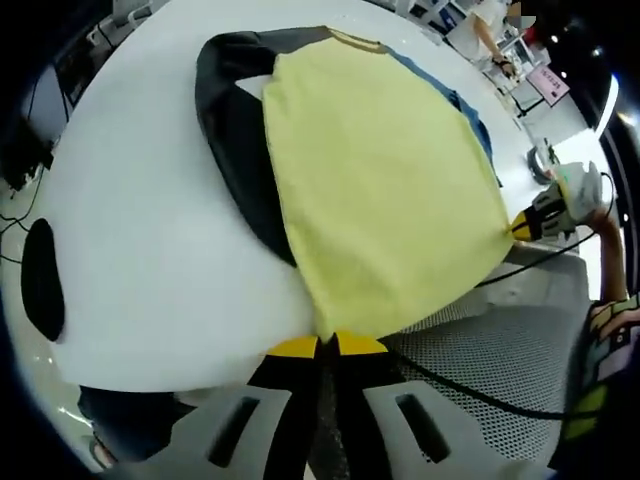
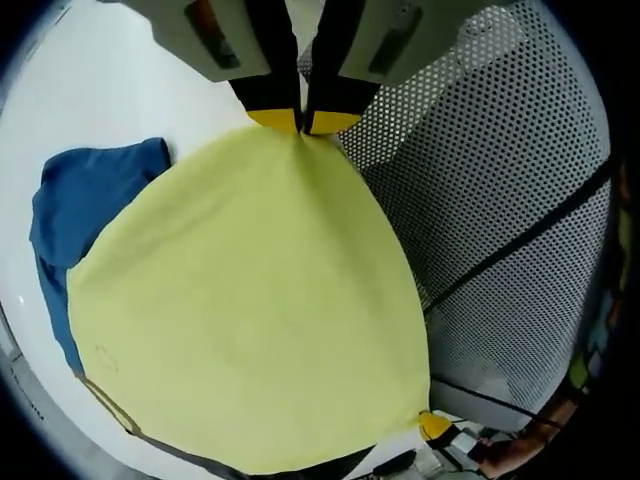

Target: Fold the garment on the visible template until the final outline fits inside the template.

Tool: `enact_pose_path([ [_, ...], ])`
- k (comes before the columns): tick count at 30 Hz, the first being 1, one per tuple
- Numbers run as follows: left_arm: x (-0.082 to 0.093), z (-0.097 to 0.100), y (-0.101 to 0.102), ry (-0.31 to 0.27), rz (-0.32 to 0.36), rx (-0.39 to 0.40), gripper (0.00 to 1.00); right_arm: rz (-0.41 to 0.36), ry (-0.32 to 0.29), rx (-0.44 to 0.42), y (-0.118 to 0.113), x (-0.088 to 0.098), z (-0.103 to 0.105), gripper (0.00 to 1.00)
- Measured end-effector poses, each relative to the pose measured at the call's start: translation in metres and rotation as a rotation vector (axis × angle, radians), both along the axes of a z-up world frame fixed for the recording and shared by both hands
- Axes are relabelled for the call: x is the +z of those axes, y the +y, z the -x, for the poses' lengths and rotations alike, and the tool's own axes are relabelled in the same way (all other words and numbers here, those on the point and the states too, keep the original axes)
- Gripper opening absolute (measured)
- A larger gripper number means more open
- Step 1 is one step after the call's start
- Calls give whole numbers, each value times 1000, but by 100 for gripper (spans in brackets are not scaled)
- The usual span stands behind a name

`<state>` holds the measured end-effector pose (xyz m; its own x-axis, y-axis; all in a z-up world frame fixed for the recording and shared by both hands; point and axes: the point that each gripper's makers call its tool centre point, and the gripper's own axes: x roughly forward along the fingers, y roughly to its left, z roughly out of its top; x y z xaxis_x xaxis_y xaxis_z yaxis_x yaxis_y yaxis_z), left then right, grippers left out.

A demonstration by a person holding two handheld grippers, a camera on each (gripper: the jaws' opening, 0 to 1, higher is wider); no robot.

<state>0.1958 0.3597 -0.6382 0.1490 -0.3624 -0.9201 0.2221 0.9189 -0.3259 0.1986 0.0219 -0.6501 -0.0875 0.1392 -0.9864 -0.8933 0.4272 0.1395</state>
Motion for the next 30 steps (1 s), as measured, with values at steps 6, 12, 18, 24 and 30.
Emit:
enact_pose_path([
  [6,-6,2,2,2,-17,-9,0,4,8,-5,-2,-1,3,0],
  [12,-7,1,3,-15,-30,-34,0,4,13,-9,-4,0,4,0],
  [18,2,1,6,-60,-55,-84,2,34,35,-18,-16,12,9,6],
  [24,17,-2,23,-121,-118,-95,4,29,-6,-66,-28,30,7,9],
  [30,46,-23,17,-276,-76,-74,14,10,-162,-130,-32,45,-27,10],
])
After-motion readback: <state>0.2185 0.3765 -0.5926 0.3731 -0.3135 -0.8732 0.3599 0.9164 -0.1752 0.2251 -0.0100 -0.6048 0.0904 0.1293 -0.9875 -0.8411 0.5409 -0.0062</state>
